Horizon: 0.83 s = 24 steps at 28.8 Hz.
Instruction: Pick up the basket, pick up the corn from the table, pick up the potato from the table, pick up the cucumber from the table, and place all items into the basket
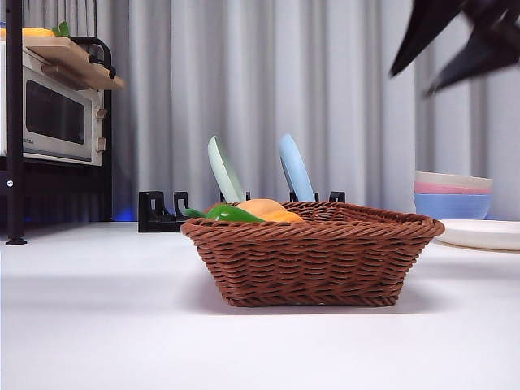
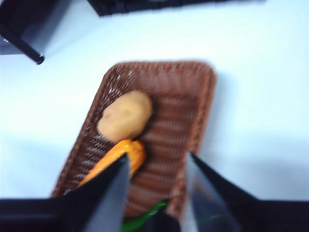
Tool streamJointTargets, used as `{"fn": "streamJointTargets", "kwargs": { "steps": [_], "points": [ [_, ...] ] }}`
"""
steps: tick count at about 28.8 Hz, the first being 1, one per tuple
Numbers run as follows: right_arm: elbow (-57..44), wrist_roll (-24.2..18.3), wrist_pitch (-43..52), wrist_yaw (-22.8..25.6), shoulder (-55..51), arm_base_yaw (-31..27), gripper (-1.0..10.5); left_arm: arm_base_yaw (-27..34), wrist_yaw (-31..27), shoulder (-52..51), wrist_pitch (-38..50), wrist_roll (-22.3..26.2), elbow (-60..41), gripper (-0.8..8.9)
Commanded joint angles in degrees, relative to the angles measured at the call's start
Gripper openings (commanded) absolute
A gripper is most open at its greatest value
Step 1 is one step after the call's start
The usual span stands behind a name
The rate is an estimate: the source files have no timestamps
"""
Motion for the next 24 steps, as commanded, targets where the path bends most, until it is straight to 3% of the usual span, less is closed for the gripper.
{"fn": "streamJointTargets", "kwargs": {
  "steps": [1,5,9,13,17,24],
  "points": [
    [-0.13,-6.45,-1.11,5.44,-3.85,0.96,-0.2,-0.11,0.37,-1.66,2.29,1.09,-3.54,-0.09],
    [-3.43,-8.2,-0.76,9.14,-11.39,2.97,-0.2,-0.11,2.36,-6.23,8.52,2.25,-12.68,-0.08],
    [-9.01,-8.59,0.31,10.84,-19.74,4.87,-0.2,-0.13,14.19,-12.37,16.9,3.8,-24.17,-0.08],
    [-14.12,-8.31,0.59,11.76,-27.3,6.1,-0.2,-0.13,20.39,-17.33,24.26,3.3,-33.05,-0.08],
    [-14.53,-4.26,-0.46,12.13,-29.97,5.97,-0.1,-0.13,21.29,-17.97,20.76,-0.85,-34.05,-0.01],
    [-14.51,-4.31,-0.46,11.96,-31.08,5.97,0.0,-0.11,21.24,-16.92,17.14,-1.11,-34.05,-0.01]
  ]
}}
